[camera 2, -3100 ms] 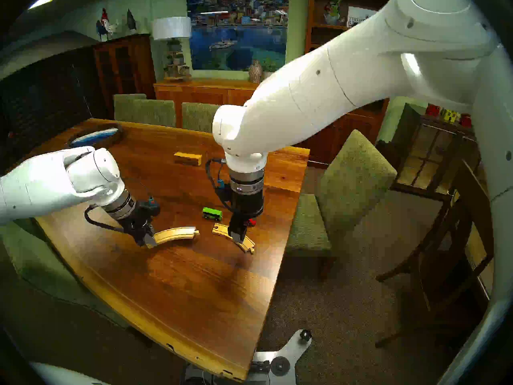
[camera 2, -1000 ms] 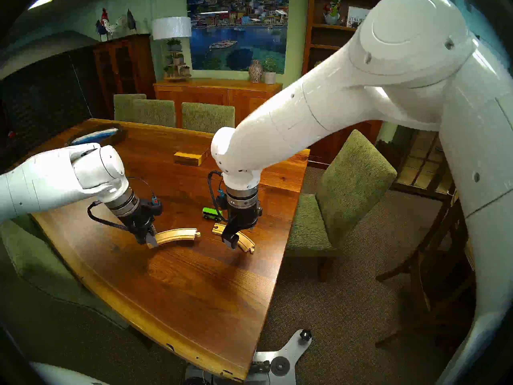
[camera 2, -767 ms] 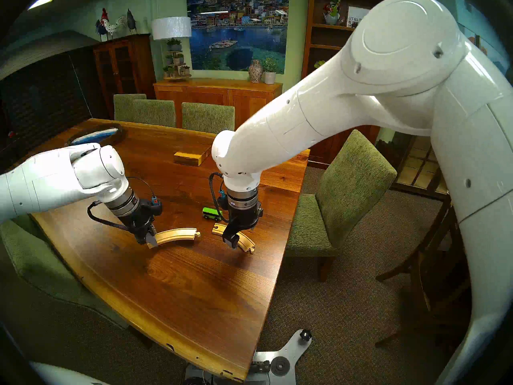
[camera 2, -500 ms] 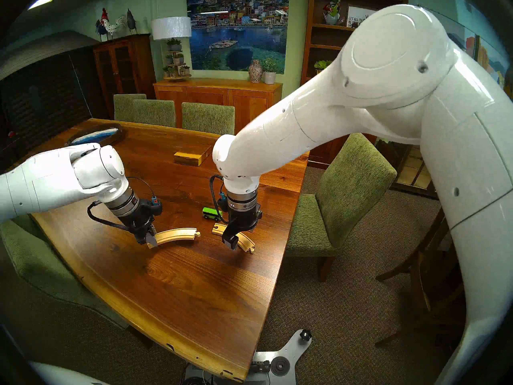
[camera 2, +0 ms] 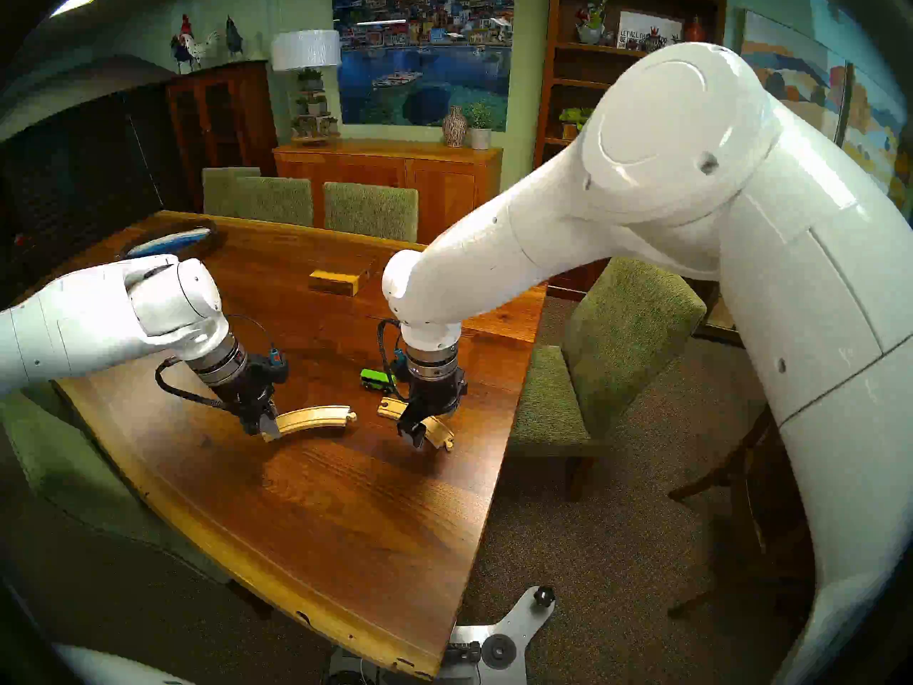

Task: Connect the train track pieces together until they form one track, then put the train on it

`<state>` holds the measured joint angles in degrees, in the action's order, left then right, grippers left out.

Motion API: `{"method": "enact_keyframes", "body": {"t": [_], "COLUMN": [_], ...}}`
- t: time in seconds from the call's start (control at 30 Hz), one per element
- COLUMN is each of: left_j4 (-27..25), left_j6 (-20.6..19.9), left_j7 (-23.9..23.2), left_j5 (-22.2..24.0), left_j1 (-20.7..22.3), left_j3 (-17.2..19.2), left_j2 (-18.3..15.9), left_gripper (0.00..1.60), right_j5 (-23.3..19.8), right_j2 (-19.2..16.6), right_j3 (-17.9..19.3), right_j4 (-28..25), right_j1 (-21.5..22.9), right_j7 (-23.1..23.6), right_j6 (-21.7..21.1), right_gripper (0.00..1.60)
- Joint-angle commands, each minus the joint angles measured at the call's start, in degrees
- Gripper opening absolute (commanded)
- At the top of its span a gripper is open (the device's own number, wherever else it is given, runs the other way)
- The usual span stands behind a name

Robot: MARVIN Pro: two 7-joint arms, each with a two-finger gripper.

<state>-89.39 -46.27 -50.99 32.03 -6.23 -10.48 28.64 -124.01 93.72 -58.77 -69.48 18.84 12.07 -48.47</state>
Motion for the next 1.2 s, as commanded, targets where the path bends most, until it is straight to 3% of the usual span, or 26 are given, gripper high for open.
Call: {"method": "enact_keyframes", "body": {"t": [0.0,0.43,1.17], "left_j4": [-0.15,-0.15,-0.16], "left_j6": [0.04,0.03,0.02], "left_j7": [0.11,0.11,0.11], "left_j5": [0.11,0.10,0.10], "left_j1": [1.82,1.82,1.81], "left_j3": [1.50,1.51,1.53], "left_j2": [-0.12,-0.12,-0.13], "left_gripper": [0.00,0.00,0.00], "right_j5": [0.13,0.13,2.81], "right_j2": [-0.05,-0.40,0.89], "right_j3": [-0.12,-0.83,-2.02], "right_j4": [2.05,3.27,10.76], "right_j1": [0.32,-0.73,-5.33], "right_j7": [-0.68,-1.17,5.96], "right_j6": [0.53,1.88,-0.71], "right_gripper": [1.60,1.60,1.60]}}
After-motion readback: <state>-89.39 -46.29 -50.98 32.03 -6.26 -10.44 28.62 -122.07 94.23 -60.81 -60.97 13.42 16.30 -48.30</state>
